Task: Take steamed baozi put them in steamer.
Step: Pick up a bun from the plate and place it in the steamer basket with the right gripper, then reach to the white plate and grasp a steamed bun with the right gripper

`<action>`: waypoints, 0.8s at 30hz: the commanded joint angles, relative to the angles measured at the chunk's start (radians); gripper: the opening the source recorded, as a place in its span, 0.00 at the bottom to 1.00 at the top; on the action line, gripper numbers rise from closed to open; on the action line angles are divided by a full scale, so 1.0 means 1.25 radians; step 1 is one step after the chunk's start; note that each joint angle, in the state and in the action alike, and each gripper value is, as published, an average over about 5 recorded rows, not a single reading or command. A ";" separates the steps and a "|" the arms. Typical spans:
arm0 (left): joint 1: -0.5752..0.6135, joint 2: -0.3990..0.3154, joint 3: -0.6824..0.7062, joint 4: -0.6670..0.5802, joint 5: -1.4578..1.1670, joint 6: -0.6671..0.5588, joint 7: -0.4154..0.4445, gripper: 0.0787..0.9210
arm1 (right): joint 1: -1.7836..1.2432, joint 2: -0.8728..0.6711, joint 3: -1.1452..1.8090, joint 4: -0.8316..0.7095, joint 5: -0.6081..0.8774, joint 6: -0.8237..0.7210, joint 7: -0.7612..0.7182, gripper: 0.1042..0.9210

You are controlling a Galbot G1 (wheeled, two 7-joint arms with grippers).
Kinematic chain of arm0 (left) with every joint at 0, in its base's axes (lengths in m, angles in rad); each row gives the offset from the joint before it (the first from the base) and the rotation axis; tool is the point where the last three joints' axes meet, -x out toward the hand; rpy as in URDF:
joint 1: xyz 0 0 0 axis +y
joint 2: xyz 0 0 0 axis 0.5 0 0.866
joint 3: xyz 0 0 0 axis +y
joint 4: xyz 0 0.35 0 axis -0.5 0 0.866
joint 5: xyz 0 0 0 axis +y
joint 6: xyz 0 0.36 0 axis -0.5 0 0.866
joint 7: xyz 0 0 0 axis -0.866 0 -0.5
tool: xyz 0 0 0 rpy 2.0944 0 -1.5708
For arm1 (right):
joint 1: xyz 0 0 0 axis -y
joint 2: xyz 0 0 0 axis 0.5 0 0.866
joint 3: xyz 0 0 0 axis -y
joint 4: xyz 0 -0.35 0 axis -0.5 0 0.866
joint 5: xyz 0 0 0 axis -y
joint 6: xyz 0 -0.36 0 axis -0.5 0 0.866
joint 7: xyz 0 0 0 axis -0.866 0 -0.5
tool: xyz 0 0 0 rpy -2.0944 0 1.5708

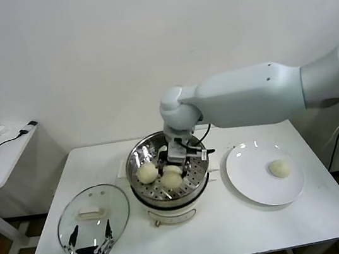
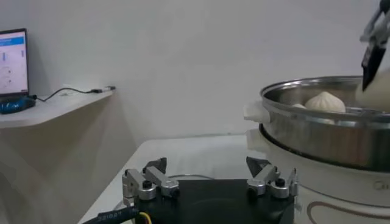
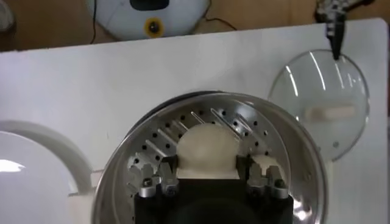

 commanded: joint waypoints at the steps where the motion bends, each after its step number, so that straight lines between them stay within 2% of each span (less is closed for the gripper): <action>1: -0.002 -0.001 0.001 0.003 0.000 0.001 0.000 0.88 | -0.097 0.046 0.001 -0.019 -0.126 0.044 0.055 0.65; 7: -0.007 -0.002 0.001 0.003 -0.001 0.005 -0.001 0.88 | -0.105 0.048 0.011 -0.048 -0.157 0.038 0.095 0.67; 11: -0.008 -0.001 0.001 0.001 -0.002 0.006 -0.003 0.88 | -0.079 0.042 0.017 -0.045 -0.127 0.046 0.090 0.78; 15: -0.005 -0.001 0.002 -0.002 -0.002 0.006 -0.003 0.88 | -0.013 0.022 0.011 -0.027 -0.026 0.073 0.029 0.87; 20: -0.002 -0.001 0.005 -0.006 0.000 0.004 -0.001 0.88 | 0.097 -0.033 0.002 -0.033 0.137 0.086 -0.044 0.88; 24: -0.001 -0.001 0.007 -0.009 0.000 0.002 -0.001 0.88 | 0.187 -0.124 -0.025 -0.057 0.246 0.069 -0.072 0.88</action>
